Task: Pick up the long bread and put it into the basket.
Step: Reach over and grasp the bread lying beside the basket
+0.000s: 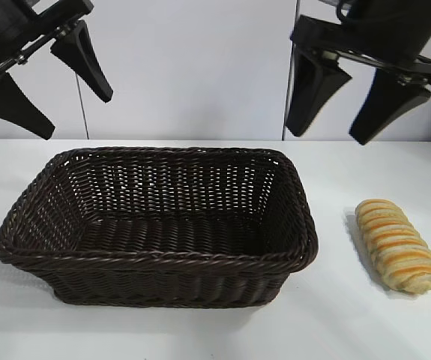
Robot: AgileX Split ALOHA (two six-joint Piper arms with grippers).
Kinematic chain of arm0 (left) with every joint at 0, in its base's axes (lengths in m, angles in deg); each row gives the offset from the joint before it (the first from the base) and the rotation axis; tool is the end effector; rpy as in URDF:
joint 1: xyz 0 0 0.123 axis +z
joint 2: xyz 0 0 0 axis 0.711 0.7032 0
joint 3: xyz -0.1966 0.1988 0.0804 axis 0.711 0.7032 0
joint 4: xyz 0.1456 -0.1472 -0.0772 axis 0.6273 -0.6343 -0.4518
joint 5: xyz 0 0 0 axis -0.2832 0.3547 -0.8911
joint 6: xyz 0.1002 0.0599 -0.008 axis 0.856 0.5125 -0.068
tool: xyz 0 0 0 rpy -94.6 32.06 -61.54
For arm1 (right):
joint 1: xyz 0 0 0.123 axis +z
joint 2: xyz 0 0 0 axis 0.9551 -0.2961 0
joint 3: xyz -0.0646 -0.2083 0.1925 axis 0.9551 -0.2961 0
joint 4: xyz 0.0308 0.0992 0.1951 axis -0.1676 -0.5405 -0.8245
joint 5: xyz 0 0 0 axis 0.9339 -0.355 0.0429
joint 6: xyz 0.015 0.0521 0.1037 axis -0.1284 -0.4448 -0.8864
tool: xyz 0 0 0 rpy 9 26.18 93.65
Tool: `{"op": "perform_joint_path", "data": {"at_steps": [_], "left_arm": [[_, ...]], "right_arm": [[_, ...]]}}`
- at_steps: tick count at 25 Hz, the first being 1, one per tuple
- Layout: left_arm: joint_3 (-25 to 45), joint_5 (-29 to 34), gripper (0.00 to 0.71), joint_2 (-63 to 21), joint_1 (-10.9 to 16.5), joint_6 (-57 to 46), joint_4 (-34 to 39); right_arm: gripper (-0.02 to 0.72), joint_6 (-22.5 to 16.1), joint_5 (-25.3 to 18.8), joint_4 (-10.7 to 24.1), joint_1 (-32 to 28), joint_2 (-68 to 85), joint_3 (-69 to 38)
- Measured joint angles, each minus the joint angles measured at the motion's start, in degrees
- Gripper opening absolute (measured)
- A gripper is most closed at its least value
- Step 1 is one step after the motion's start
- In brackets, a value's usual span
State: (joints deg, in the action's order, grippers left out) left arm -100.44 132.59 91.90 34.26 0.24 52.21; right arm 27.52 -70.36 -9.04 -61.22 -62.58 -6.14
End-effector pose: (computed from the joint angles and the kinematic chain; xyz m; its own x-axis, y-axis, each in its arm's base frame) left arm 0.3246 -0.1206 0.2580 -0.9748 -0.0475 -0.2179 0.0763 0.8470 -0.5262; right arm 0.3089 0.0719 0.2657 -0.9428 -0.2363 -0.2353 -0.2570 0.9645 0.0611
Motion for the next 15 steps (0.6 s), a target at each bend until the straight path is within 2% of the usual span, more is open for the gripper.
{"op": "perform_joint_path", "data": {"at_steps": [6,15], "left_arm": [[0.0,-0.02,0.565,0.0,0.0,0.0,0.0],[0.0,-0.07,0.565,0.0,0.0,0.07,0.0]], "right_arm": [[0.601,-0.23,0.01,0.86,-3.32,0.0,0.0],[0.601,-0.75,0.63,3.73,-3.69,-3.24,0.0]]}}
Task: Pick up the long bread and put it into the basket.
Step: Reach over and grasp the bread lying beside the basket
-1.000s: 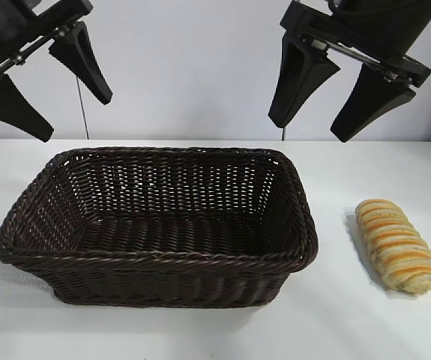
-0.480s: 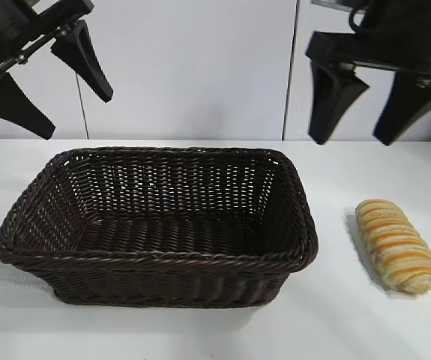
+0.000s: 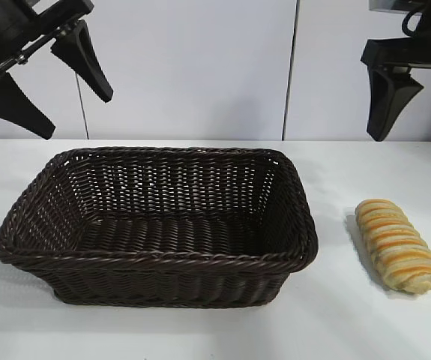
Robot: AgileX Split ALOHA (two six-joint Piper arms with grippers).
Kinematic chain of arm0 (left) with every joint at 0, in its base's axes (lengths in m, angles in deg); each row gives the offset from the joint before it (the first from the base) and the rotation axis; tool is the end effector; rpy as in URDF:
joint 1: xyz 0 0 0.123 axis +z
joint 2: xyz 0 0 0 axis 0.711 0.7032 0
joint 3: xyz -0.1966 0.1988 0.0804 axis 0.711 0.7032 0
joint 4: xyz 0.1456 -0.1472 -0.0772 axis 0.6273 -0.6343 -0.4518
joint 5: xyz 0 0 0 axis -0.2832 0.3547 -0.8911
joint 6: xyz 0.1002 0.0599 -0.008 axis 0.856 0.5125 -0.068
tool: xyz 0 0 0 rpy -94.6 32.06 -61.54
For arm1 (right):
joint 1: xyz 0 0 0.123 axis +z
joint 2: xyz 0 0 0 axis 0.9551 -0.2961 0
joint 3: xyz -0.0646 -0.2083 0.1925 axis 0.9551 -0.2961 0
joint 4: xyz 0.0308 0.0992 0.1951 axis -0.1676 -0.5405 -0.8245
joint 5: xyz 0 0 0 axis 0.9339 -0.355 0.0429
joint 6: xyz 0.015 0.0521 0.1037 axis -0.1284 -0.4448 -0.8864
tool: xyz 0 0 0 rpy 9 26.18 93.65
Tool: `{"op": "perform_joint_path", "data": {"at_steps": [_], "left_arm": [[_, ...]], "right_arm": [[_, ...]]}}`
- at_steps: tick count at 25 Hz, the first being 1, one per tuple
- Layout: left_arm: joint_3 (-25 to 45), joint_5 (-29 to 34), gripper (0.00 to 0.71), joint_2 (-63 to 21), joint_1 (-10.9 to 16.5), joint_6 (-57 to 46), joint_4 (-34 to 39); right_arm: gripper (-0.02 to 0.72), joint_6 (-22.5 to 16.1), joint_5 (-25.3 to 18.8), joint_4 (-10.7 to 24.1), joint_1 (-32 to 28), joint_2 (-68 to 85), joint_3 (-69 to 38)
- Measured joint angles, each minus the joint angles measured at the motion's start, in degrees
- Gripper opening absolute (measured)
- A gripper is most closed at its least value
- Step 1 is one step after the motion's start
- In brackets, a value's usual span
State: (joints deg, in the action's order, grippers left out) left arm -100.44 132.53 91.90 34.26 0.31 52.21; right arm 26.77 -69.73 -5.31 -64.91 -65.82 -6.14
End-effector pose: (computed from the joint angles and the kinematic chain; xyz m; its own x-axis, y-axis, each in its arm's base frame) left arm 0.3247 -0.1206 0.2580 -0.9745 -0.0470 -0.2194 0.0775 0.8471 -0.5258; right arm 0.3225 0.0463 0.2475 -0.9633 -0.1923 -0.1872 -0.1964 0.9805 0.0037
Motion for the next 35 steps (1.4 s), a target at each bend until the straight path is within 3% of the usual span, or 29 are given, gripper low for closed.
{"op": "perform_joint_path", "data": {"at_steps": [19,28,30,35], "left_arm": [[0.0,0.0,0.565,0.0,0.0,0.0,0.0],[0.0,0.0,0.565,0.0,0.0,0.11,0.0],[0.0,0.0,0.565,0.0,0.0,0.11,0.0],[0.0,0.0,0.565,0.0,0.0,0.13,0.0]], "right_arm": [[0.601,-2.77,4.42,0.57,0.0,-16.98,0.17],[0.601,-4.96,5.53,2.55,0.0,-19.53,0.17],[0.576,-5.08,5.58,2.68,0.0,-19.85,0.17],[0.368,-5.18,5.58,2.68,0.0,-19.84,0.17]]}}
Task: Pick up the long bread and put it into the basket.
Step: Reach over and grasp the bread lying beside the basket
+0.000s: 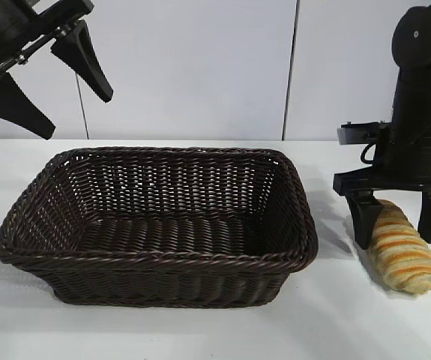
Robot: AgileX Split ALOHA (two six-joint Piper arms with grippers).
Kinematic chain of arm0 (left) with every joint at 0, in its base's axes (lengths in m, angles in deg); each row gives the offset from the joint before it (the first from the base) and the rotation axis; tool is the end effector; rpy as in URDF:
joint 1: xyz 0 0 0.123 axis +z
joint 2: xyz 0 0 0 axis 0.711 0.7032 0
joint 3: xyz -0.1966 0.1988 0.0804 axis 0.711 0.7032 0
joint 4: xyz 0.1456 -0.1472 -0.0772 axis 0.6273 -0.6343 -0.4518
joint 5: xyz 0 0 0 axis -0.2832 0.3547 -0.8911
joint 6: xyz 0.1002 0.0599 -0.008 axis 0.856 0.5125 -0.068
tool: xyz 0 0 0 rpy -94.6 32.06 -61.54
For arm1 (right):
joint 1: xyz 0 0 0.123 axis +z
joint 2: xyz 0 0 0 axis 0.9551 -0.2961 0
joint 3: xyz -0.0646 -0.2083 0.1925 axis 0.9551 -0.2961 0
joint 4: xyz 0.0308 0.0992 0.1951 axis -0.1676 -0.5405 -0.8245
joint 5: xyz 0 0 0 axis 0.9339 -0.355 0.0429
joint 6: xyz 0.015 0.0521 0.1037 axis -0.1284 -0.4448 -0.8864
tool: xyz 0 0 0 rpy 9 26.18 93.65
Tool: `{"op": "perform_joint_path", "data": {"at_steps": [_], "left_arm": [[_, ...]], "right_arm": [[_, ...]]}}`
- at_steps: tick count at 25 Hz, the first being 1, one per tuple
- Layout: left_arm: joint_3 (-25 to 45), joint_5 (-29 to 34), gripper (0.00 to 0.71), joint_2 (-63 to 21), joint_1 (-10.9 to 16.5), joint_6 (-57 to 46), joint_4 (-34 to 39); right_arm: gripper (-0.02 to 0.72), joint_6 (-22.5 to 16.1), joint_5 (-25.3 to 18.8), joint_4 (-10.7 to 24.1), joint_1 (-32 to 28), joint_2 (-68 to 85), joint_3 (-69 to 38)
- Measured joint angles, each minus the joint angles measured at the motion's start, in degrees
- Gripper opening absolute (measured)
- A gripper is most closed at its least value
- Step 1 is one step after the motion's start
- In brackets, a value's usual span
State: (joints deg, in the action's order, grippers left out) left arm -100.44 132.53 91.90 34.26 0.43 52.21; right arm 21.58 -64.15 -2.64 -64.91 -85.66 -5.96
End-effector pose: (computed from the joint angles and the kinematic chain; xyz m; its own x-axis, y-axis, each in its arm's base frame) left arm 0.3247 -0.1206 0.2580 -0.9743 -0.0452 -0.2205 0.0796 0.8472 -0.5253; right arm 0.3577 0.0465 0.1289 -0.9900 -0.1286 0.0576 -0.1302 0.9912 -0.0255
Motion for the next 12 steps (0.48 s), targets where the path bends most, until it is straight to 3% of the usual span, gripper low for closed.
{"op": "perform_joint_path", "data": {"at_steps": [4,12], "left_arm": [[0.0,0.0,0.565,0.0,0.0,0.05,0.0],[0.0,0.0,0.565,0.0,0.0,0.05,0.0]], "right_arm": [[0.282,-0.05,-0.45,0.08,0.0,0.0,0.04],[0.265,-0.05,-1.94,-0.48,0.0,4.96,0.11]]}}
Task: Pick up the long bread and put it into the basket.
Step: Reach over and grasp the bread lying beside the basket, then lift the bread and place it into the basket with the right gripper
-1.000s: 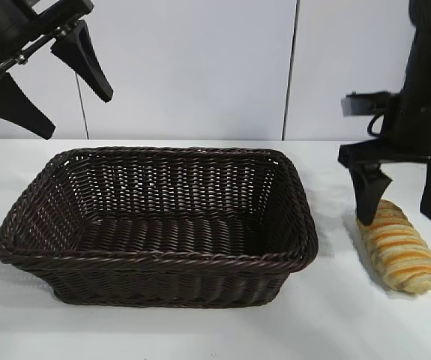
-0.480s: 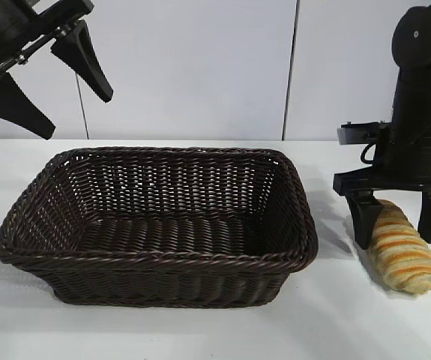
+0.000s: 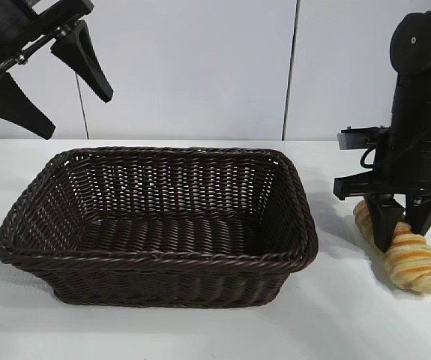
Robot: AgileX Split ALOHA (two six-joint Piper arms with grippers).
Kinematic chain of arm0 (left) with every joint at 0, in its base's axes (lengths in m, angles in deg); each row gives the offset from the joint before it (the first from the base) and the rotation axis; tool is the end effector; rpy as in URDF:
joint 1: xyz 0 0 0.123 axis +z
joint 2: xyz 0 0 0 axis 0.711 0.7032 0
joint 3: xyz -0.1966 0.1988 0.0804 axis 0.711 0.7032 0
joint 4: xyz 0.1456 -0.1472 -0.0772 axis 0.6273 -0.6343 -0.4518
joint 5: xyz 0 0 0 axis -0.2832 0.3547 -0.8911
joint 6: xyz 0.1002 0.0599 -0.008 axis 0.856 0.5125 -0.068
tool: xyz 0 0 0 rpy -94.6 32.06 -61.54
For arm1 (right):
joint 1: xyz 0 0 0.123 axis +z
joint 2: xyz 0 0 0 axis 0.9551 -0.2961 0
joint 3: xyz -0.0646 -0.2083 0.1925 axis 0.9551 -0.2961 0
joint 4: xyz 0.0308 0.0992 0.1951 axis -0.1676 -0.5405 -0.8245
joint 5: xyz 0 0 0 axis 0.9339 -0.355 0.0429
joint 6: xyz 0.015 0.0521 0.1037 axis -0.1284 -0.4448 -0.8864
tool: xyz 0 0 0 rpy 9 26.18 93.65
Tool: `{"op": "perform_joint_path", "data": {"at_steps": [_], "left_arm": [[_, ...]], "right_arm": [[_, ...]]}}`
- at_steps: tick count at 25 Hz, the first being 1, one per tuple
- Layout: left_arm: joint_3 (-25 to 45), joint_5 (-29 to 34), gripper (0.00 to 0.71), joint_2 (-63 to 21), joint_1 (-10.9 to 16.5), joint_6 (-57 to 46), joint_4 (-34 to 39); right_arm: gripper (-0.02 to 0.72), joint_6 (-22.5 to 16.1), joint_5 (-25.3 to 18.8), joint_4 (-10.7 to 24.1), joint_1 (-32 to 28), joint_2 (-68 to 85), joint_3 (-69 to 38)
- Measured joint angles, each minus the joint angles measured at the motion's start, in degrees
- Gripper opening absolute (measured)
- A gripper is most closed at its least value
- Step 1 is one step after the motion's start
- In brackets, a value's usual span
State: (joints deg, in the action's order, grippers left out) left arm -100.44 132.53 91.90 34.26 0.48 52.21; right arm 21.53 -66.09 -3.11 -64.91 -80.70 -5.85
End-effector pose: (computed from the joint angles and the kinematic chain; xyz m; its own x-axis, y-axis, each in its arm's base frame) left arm 0.3247 -0.1206 0.2580 -0.9743 -0.0445 -0.2209 0.0804 0.8472 -0.5251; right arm 0.3522 0.0465 0.1604 -0.9924 -0.1229 0.0031 -0.1230 0.9922 -0.0186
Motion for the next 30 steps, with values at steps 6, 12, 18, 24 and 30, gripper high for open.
{"op": "perform_joint_path", "data": {"at_steps": [6,12,18,24,30], "left_arm": [[0.0,0.0,0.565,0.0,0.0,0.0,0.0],[0.0,0.05,0.565,0.0,0.0,0.0,-0.1],[0.0,0.21,0.565,0.0,0.0,0.0,-0.1],[0.0,0.23,0.565,0.0,0.0,0.0,-0.1],[0.0,0.28,0.565,0.0,0.0,0.0,-0.1]], "right_arm": [[0.264,0.75,-2.22,-1.74,0.0,7.86,0.0],[0.264,1.02,-3.6,-2.17,0.0,13.94,0.0],[0.264,1.75,-4.66,-3.89,0.0,16.99,0.1],[0.264,5.2,-6.68,-9.74,0.18,17.07,4.18],[0.264,5.61,-6.47,-10.68,5.56,17.07,5.46]]}}
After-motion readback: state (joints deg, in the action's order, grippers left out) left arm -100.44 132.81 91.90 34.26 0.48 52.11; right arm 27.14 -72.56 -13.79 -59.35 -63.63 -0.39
